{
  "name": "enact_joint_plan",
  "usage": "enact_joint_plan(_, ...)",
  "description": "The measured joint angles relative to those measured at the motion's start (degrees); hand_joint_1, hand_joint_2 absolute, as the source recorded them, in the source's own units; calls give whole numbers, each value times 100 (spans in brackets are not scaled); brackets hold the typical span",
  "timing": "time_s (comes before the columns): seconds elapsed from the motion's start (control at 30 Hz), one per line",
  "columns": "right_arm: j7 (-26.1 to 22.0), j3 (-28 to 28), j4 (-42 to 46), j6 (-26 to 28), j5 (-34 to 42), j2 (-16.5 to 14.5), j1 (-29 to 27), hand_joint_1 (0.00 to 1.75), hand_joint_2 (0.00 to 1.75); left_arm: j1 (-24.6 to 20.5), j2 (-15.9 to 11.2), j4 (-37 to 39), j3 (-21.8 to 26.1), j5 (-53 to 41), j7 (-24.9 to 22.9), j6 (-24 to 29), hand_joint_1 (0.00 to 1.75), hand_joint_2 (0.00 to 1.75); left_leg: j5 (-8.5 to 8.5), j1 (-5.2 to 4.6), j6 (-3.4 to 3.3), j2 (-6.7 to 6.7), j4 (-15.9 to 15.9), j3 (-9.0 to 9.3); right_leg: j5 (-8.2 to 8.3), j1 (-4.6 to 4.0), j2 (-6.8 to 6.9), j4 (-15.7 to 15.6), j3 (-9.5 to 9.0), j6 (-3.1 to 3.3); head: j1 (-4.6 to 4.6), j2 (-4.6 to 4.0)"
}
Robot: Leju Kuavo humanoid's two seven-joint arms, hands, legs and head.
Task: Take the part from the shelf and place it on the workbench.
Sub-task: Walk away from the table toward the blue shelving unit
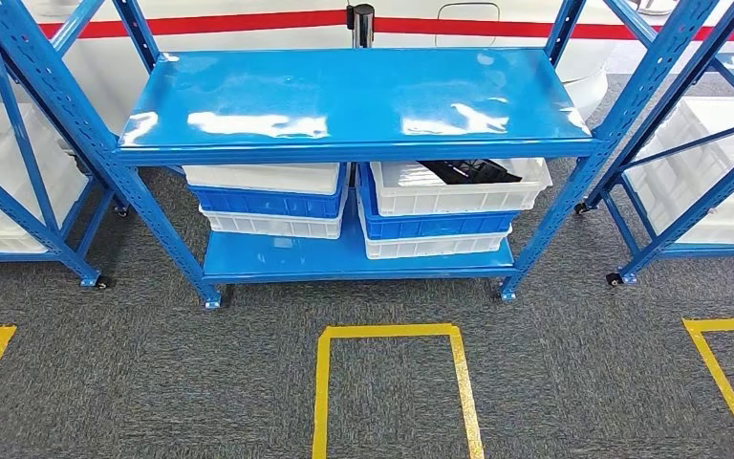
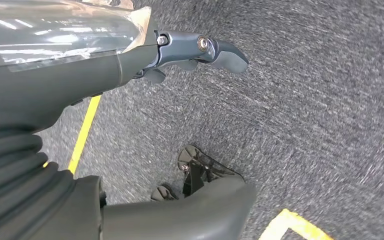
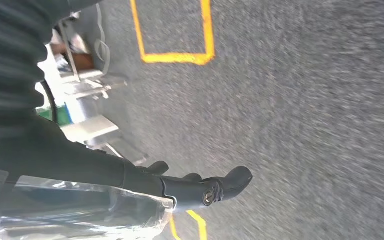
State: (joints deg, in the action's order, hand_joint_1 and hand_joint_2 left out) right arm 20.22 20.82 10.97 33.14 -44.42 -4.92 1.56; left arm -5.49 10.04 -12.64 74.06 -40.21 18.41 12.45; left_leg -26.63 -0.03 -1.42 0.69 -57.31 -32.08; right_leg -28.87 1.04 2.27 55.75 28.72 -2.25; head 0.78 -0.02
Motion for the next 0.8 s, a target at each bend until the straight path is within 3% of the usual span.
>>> enact_joint_plan(0.37, 166, 162, -2, -93, 86, -173, 0, 0, 175, 2, -1, 3, -261, -208, -109, -54, 0, 175, 0, 2, 0, 0, 0, 1, 0, 0, 0, 0, -1, 0, -1, 0)
enact_joint_plan(0.8, -313, 304, -2, -534, 249, -240, 3, 0, 175, 2, -1, 5, -413, -359, -149, -161, 0, 175, 0, 2, 0, -1, 0, 1, 0, -1, 0, 0, -2, 0, 1, 0)
